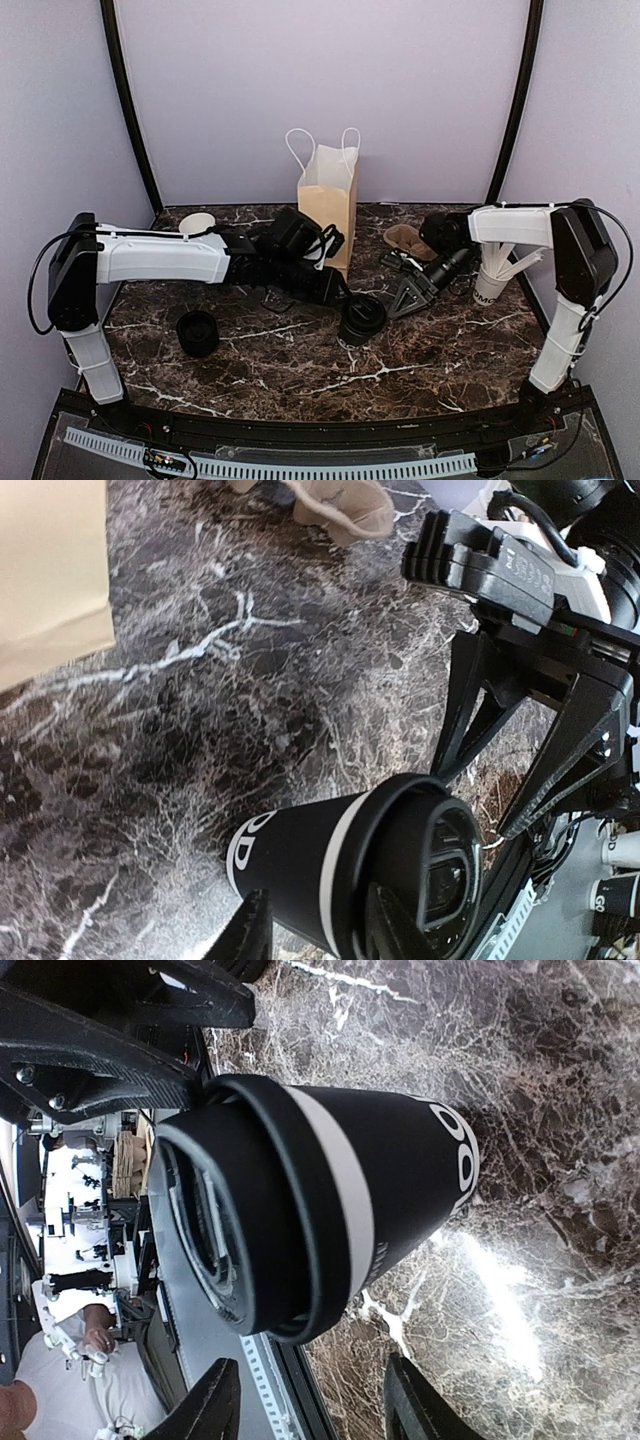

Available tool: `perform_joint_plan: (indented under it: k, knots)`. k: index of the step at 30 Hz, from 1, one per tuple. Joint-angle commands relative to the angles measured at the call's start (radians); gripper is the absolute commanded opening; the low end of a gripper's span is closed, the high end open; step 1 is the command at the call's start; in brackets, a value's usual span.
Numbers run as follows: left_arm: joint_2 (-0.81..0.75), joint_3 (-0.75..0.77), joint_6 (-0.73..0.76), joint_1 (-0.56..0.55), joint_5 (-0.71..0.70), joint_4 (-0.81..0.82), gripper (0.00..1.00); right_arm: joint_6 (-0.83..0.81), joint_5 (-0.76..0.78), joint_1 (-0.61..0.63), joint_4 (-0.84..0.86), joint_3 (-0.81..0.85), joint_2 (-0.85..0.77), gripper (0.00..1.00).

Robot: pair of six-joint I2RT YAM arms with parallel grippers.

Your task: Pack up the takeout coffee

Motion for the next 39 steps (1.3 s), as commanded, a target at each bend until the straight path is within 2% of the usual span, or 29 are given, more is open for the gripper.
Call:
perform_joint_plan:
  k: [1, 4, 12, 15, 17, 23, 26, 29, 32, 39]
  knots:
    - [-0.078, 0.032, 0.055, -0.004, 0.025, -0.008, 0.38, -0.025, 0.015, -0.008, -0.001, 0.018, -0.064, 0.51]
    - [-0.105, 0.016, 0.067, -0.004, 0.005, 0.003, 0.43, -0.032, 0.028, -0.014, 0.009, 0.006, -0.104, 0.51]
    - [-0.110, 0.056, 0.125, -0.004, -0.084, -0.092, 0.46, -0.053, 0.049, -0.035, 0.016, -0.007, -0.164, 0.52]
    - [-0.129, 0.053, 0.146, -0.014, -0.183, -0.138, 0.68, -0.058, 0.063, -0.047, 0.035, -0.018, -0.201, 0.53]
    - [-0.138, 0.058, 0.181, -0.030, -0.222, -0.162, 0.71, -0.058, 0.070, -0.056, 0.049, -0.029, -0.224, 0.54]
    - [-0.064, 0.201, 0.319, -0.099, -0.229, -0.319, 0.73, -0.076, 0.087, -0.088, 0.052, -0.039, -0.281, 0.55]
    - [0.017, 0.300, 0.391, -0.137, -0.295, -0.454, 0.73, -0.066, 0.102, -0.095, 0.064, -0.048, -0.312, 0.56]
    - [0.077, 0.410, 0.402, -0.140, -0.325, -0.539, 0.73, -0.067, 0.099, -0.097, 0.064, -0.052, -0.323, 0.57]
    - [0.148, 0.501, 0.398, -0.140, -0.272, -0.605, 0.74, -0.066, 0.106, -0.098, 0.067, -0.055, -0.325, 0.57]
    - [0.229, 0.569, 0.395, -0.141, -0.233, -0.652, 0.74, -0.063, 0.116, -0.100, 0.078, -0.067, -0.332, 0.57]
